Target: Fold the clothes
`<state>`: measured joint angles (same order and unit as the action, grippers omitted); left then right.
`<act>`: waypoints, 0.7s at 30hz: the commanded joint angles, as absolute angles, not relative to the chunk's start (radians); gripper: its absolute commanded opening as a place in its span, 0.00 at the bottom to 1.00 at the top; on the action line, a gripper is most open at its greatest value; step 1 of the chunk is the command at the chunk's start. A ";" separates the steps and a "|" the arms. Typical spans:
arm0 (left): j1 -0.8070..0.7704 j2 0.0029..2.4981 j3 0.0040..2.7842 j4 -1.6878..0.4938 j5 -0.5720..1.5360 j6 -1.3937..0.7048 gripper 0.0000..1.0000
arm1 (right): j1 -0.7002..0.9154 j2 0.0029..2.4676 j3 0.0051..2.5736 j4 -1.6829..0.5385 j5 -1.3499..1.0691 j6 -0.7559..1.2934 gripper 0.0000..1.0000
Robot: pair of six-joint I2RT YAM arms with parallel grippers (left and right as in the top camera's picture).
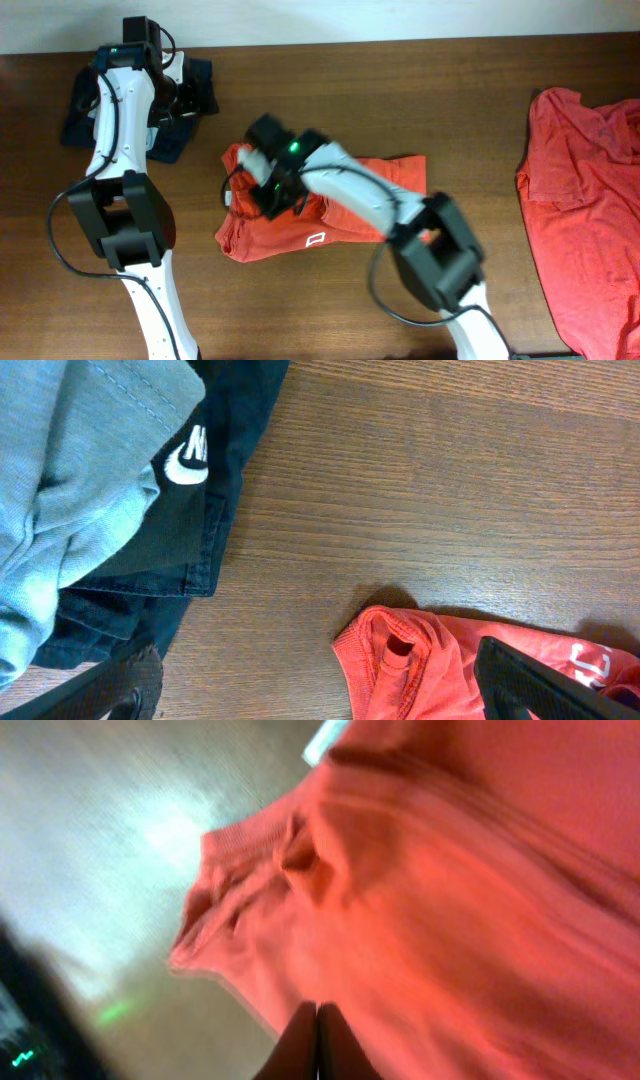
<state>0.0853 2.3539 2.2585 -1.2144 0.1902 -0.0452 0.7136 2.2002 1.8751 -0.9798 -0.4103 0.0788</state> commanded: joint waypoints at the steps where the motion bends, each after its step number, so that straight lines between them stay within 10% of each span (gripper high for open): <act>1: 0.088 2.343 2.273 -1.213 0.186 -0.029 0.99 | 0.601 2.038 1.959 -1.076 -0.329 0.084 0.05; 11: 0.088 2.343 2.273 -1.213 0.186 -0.030 0.99 | 0.194 1.971 1.912 -1.370 -0.231 0.083 0.38; 21: 0.088 2.343 2.273 -1.213 0.186 -0.029 0.99 | -0.003 1.971 1.556 -1.177 -0.274 0.072 0.62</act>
<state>0.0853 2.3539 2.2585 -1.2144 0.1902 -0.0452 0.0189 1.9594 1.6440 -1.2137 -0.2459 0.0803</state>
